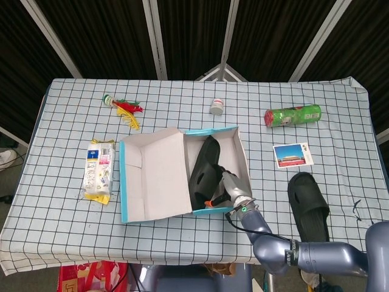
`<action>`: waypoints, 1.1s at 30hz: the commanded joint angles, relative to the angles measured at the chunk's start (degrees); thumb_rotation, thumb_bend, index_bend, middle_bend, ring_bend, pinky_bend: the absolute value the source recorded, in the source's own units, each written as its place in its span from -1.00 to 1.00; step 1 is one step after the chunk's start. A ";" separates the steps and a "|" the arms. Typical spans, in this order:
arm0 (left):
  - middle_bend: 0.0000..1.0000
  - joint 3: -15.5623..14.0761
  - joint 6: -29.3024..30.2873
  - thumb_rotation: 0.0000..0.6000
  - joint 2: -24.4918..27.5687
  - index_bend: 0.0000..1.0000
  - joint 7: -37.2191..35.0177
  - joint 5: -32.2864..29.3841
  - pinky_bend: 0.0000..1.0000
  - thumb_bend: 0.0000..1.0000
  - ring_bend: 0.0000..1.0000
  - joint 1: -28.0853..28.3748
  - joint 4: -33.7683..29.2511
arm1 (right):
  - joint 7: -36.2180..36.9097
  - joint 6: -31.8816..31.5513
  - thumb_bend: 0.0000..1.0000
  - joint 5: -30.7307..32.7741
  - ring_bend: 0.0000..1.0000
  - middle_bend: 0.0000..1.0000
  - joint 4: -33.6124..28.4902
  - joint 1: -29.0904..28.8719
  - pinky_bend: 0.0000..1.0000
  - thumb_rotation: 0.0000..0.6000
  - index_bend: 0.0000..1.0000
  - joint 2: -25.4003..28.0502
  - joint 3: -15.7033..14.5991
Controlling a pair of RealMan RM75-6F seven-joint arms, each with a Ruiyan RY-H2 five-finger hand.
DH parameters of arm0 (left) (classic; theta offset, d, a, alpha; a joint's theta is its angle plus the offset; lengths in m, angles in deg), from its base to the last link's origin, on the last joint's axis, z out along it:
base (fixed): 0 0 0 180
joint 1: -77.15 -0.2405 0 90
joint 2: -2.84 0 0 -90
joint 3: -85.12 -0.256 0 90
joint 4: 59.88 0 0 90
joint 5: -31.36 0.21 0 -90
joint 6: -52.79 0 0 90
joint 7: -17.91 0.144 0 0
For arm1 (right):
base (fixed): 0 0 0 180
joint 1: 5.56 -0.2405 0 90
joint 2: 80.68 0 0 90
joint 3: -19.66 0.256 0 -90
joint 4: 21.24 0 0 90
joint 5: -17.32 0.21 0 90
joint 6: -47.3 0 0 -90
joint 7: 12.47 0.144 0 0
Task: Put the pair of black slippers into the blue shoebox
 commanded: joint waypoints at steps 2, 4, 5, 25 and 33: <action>-0.98 0.00 0.12 1.00 0.03 -0.80 -0.08 0.08 -0.80 -0.23 -0.90 -0.05 -0.06 | -0.29 -0.94 -0.96 0.67 -0.91 -0.93 -1.23 -0.56 -0.98 1.00 -0.94 1.16 0.60; -0.98 -0.03 0.18 1.00 0.06 -0.80 -0.15 0.15 -0.80 -0.23 -0.90 -0.08 -0.09 | -0.57 -1.49 -0.96 1.16 -0.91 -0.93 -1.85 -0.90 -0.98 1.00 -0.95 1.74 0.86; -0.98 -0.04 0.20 1.00 0.08 -0.80 -0.19 0.18 -0.80 -0.23 -0.90 -0.10 -0.11 | -0.92 -1.80 -0.96 1.73 -0.91 -0.93 -2.22 -1.22 -0.98 1.00 -0.95 2.12 0.93; -0.98 0.32 1.15 1.00 0.02 -0.80 0.24 -0.39 -0.80 -0.23 -0.90 -0.56 -0.33 | 2.65 -4.16 -0.96 -3.66 -0.87 -0.93 -19.18 7.34 -0.98 1.00 -0.95 27.15 2.73; -0.99 1.39 1.08 1.00 -0.26 -0.80 -0.81 -2.31 -0.80 -0.23 -0.90 -0.75 0.24 | -4.23 1.50 -0.96 -16.69 -0.87 -0.93 -10.81 12.29 -0.98 1.00 -0.95 34.37 -9.12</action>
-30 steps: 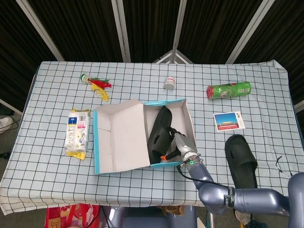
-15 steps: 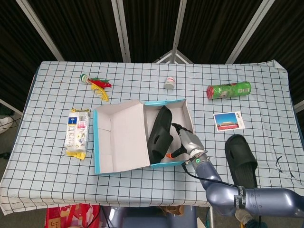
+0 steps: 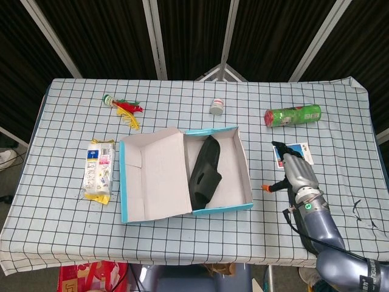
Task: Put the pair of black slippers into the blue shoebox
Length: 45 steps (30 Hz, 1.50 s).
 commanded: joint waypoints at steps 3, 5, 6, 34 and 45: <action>-1.00 0.87 -0.32 1.00 -0.42 -0.80 -1.15 -0.84 -0.80 -0.23 -0.90 0.26 0.99 | -6.07 5.91 -0.96 -9.90 -0.87 -0.93 9.39 2.90 -0.98 1.00 -0.95 2.73 -9.34; -1.00 1.24 0.26 1.00 -1.33 -0.81 -0.59 -0.72 -0.80 -0.23 -0.90 0.54 2.01 | -6.60 7.29 -0.96 -11.50 -0.87 -0.93 11.91 3.09 -0.98 1.00 -0.95 2.43 -10.87; -1.00 1.33 0.35 1.00 -1.86 -0.81 -0.29 -0.58 -0.80 -0.23 -0.91 0.78 2.61 | -7.04 8.22 -0.96 -12.22 -0.87 -0.93 13.59 3.15 -0.98 1.00 -0.95 2.22 -11.83; -1.00 3.12 -0.62 1.00 -4.37 -0.81 2.31 -3.63 -0.80 -0.51 -0.95 1.82 6.13 | -9.02 18.87 -0.96 -15.22 -0.90 -0.93 26.79 0.13 -0.98 1.00 -0.98 -2.84 -22.28; -1.00 3.33 1.56 1.00 -4.11 -0.81 3.39 -3.32 -0.80 -0.51 -0.95 0.88 5.02 | -9.25 23.30 -0.97 -13.31 -0.90 -0.93 34.58 -2.22 -0.98 1.00 -0.98 -6.98 -25.35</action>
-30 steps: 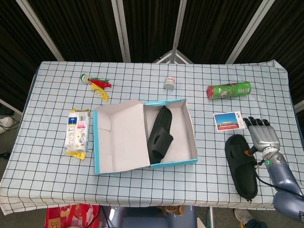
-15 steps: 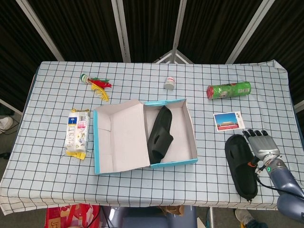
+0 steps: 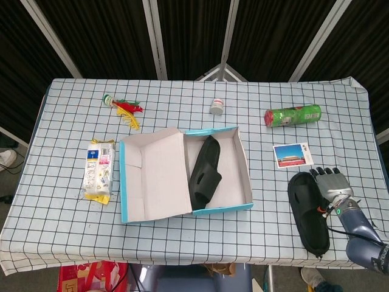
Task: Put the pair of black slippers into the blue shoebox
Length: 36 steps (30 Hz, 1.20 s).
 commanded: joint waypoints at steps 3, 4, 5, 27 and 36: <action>-1.00 0.06 0.29 1.00 -0.04 -0.81 0.34 0.06 -0.80 -0.51 -0.95 -0.12 -0.13 | 0.57 1.80 -0.97 0.57 -0.90 -0.93 3.00 -1.00 -0.98 1.00 -0.98 -1.52 -1.29; -1.00 0.06 0.31 1.00 -0.08 -0.81 0.45 0.07 -0.80 -0.51 -0.95 -0.12 -0.13 | 0.75 2.00 -0.96 0.41 -0.89 -0.93 3.49 -1.09 -0.98 1.00 -0.97 -1.73 -1.37; -1.00 0.06 0.35 1.00 -0.10 -0.81 0.57 0.08 -0.80 -0.51 -0.95 -0.12 -0.16 | 0.86 2.23 -0.96 0.30 -0.89 -0.92 3.96 -1.22 -0.98 1.00 -0.96 -1.91 -1.49; -1.00 0.45 -1.27 1.00 -0.82 -0.81 1.59 -0.98 -0.80 -0.51 -0.95 0.63 0.96 | 1.36 6.15 -0.96 7.59 -0.80 -0.65 1.55 -8.97 -0.98 1.00 -0.68 -0.27 -6.83; -1.00 0.52 -1.45 1.00 -0.94 -0.81 1.53 -0.98 -0.80 -0.51 -0.95 0.75 1.21 | -0.66 7.48 -0.97 12.36 -0.80 -0.65 1.52 -13.62 -0.99 1.00 -0.65 -1.12 -10.70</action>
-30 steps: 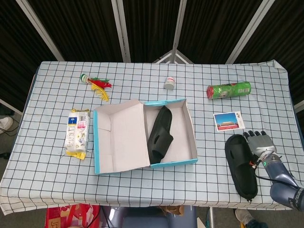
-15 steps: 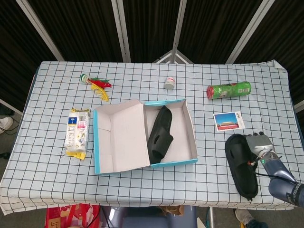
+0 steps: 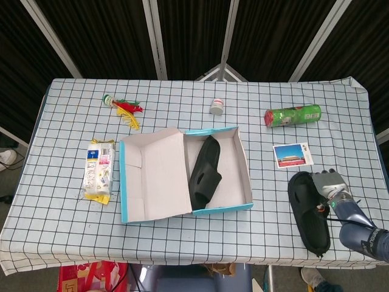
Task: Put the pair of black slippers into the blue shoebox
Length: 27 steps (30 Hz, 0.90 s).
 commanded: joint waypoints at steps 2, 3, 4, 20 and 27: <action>-1.00 0.01 -0.18 1.00 -0.04 -0.81 0.00 -0.09 -0.80 -0.51 -0.95 0.06 0.06 | -1.91 1.55 -0.96 3.06 -0.80 -0.65 0.21 -3.10 -1.00 1.00 -0.65 -0.51 -2.92; -1.00 0.04 -0.24 1.00 -0.06 -0.81 0.02 -0.15 -0.80 -0.51 -0.95 0.09 0.08 | -2.29 1.94 -0.96 3.91 -0.80 -0.65 0.14 -3.95 -1.00 1.00 -0.65 -0.58 -3.66; -1.00 0.04 -0.31 1.00 -0.08 -0.81 0.05 -0.21 -0.80 -0.51 -0.95 0.11 0.09 | -2.62 2.31 -0.96 4.76 -0.80 -0.65 0.05 -4.80 -1.00 1.00 -0.65 -0.65 -4.40; -1.00 0.19 -0.96 1.00 -0.10 -0.81 -0.30 -0.68 -0.80 -0.51 -0.95 0.26 0.41 | -3.05 4.69 -0.97 12.71 -0.80 -0.65 -0.55 -14.93 -1.00 1.00 -0.65 -3.56 -12.69; -1.00 0.17 -1.30 1.00 -0.19 -0.81 -0.24 -0.76 -0.80 -0.51 -0.95 0.43 0.56 | -0.28 5.36 -0.96 12.11 -0.80 -0.65 1.46 -15.69 -1.00 1.00 -0.64 -5.57 -12.54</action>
